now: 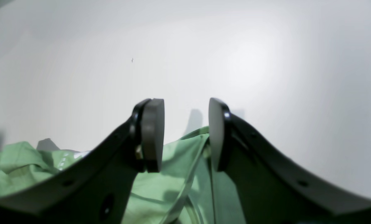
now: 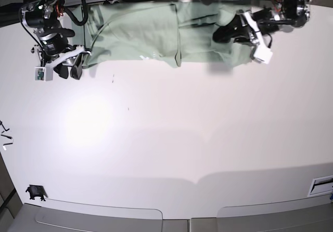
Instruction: Fold the T-shirt properly
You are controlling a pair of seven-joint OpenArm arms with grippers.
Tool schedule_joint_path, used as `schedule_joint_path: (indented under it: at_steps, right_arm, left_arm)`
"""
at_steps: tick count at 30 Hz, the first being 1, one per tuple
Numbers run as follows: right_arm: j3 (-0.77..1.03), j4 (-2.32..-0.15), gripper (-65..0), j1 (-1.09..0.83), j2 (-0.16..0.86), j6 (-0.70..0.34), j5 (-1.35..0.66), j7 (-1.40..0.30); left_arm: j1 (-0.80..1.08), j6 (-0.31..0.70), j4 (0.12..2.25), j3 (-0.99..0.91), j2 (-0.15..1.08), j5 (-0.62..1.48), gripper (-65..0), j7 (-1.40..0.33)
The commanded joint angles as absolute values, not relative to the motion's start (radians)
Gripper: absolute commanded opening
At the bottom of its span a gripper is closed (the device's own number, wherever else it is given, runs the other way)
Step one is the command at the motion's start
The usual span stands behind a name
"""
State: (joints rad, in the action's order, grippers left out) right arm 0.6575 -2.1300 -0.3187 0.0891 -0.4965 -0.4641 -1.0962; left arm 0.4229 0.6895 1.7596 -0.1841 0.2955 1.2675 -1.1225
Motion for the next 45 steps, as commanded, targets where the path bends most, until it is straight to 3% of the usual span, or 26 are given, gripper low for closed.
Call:
schedule_joint_path:
  at_steps: [1,14,16,17,18,28,30,32,33,41,45]
  right_arm:
    - [0.662,-2.149,-42.9,-0.313,0.099,-0.496,-0.479,-1.073]
    - [0.662,-2.149,-42.9,-0.313,0.099,-0.496,-0.479,-1.073]
    - [0.662,-2.149,-42.9,-0.313,0.099,-0.496,-0.479,-1.073]
    - [0.662,-2.149,-42.9,-0.313,0.099,-0.496,-0.479,-1.073]
    - [0.662,-2.149,-42.9,-0.313,0.099,-0.496,-0.479,-1.073]
    - [0.662,-2.149,-42.9,-0.313,0.099,-0.496,-0.479,-1.073]
    - [0.662,-2.149,-42.9,-0.313,0.099,-0.496,-0.478,-1.073]
    - [0.662,-2.149,-42.9,-0.313,0.1,-0.497,-0.477,-1.073]
    - [0.662,-2.149,-42.9,-0.313,0.1,-0.497,-0.477,-1.072]
    - [0.667,-2.148,-42.9,-0.316,0.129,-0.496,-0.446,-1.09]
    - [0.718,-2.12,-42.9,-0.32,0.182,-0.496,-0.502,-1.115]
  left_arm:
    - [0.409,0.698,1.775,-0.17,0.295,1.273,-65.0,-1.097]
    - [0.396,0.698,1.775,-0.032,0.289,1.177,-65.0,-1.091]
    - [0.396,0.698,1.775,-0.032,0.289,1.178,-50.6,-1.09]
    - [0.396,0.698,1.775,-0.032,0.289,1.179,-45.5,-1.086]
    - [0.396,0.698,1.775,-0.032,0.289,1.179,-44.4,-1.082]
    - [0.394,0.698,1.804,-0.034,0.289,1.191,-45.9,-1.076]
    - [0.393,0.698,1.836,-0.046,0.289,1.141,-52.5,-1.074]
    - [0.393,0.698,1.866,-0.065,0.289,1.074,-64.1,-1.071]
    - [0.393,0.698,1.876,-0.075,0.289,1.037,-65.0,-1.068]
    - [0.396,0.698,1.877,-0.093,0.306,0.772,-65.0,-0.966]
    - [0.396,0.698,1.877,-0.093,0.305,0.759,-65.0,-0.962]
